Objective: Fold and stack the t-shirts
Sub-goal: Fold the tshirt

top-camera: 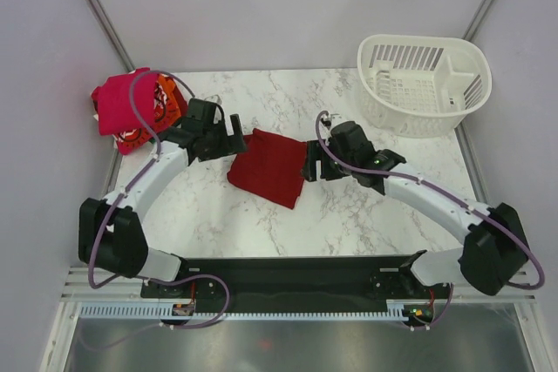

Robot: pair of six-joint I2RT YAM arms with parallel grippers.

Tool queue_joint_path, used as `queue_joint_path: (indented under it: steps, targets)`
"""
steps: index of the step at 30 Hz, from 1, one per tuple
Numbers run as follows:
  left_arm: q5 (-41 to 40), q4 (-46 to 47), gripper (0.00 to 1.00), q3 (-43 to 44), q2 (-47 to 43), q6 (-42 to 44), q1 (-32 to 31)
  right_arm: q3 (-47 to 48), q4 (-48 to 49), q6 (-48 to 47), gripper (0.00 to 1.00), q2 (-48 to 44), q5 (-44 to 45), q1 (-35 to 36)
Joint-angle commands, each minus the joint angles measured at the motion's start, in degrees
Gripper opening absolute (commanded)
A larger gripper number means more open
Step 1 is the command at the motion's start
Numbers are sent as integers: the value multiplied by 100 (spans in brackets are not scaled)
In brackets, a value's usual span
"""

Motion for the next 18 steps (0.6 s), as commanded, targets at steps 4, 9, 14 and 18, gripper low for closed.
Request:
queue_joint_path:
  steps: [4,9,14,18]
  targets:
    - [94,995,100,-154,34,398,-19,-388,-364,-206,95,-1183,18,10]
    - [236,2138,100,-444,113,424,25,-1468,-57,74,98,-1817,-475,10]
    - [472,2394,100,-269,981,486,182,-2417,549,435,98,-2223,-827,18]
    - [876,2798,99,-417,1387,425,367,-2691,717,409,98,-2144,-941,10]
